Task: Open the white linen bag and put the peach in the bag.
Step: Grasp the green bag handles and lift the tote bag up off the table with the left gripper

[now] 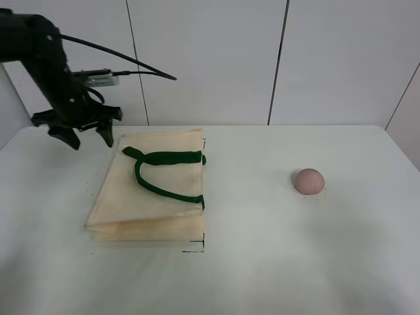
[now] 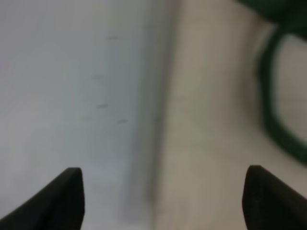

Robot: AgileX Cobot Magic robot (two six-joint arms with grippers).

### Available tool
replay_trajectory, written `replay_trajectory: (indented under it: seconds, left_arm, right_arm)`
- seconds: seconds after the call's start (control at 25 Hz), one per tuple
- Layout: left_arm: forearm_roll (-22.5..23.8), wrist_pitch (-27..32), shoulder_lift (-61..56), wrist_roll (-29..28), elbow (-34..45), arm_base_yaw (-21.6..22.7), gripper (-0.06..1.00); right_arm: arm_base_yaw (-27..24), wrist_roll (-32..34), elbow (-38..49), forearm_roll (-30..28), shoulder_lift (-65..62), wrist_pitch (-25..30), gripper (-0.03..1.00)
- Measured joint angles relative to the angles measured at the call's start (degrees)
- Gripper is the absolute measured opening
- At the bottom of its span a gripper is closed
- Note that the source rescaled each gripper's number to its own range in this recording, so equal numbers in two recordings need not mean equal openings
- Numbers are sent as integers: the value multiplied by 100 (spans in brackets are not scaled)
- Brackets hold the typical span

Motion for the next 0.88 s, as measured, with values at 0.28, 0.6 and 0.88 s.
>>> replay_trajectory:
  seconds: [0.28,0.6,0.88]
  left_arm:
    - [-72,-515,776,-697,-268,-1009,99]
    - [156,-840,1584,-993,-466,-1041,99]
    - [347,-1024,2145,-999,-479,-1012,99]
  right_arm:
    - [0,0,0,0,0,0,100]
    - [0,0,0,0,0,0,100]
    - [0,0,0,0,0,0,100]
